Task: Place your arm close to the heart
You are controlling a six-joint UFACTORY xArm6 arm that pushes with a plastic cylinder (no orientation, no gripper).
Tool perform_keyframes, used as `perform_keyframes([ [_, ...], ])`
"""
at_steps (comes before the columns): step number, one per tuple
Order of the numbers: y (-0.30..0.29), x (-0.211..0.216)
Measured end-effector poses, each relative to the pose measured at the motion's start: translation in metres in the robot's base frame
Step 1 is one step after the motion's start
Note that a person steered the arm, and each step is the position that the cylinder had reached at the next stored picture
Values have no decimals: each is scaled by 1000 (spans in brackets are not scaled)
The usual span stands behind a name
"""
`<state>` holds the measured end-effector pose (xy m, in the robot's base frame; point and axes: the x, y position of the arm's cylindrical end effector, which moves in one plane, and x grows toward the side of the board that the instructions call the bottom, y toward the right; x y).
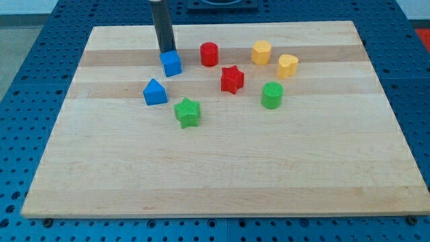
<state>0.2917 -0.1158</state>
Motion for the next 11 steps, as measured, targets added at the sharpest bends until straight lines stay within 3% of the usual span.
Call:
perform_keyframes([
  [3, 0, 13],
  [4, 0, 4],
  [5, 4, -42],
  [6, 37, -75],
  [9, 258, -75],
  [10, 272, -72],
  [11, 260, -34],
])
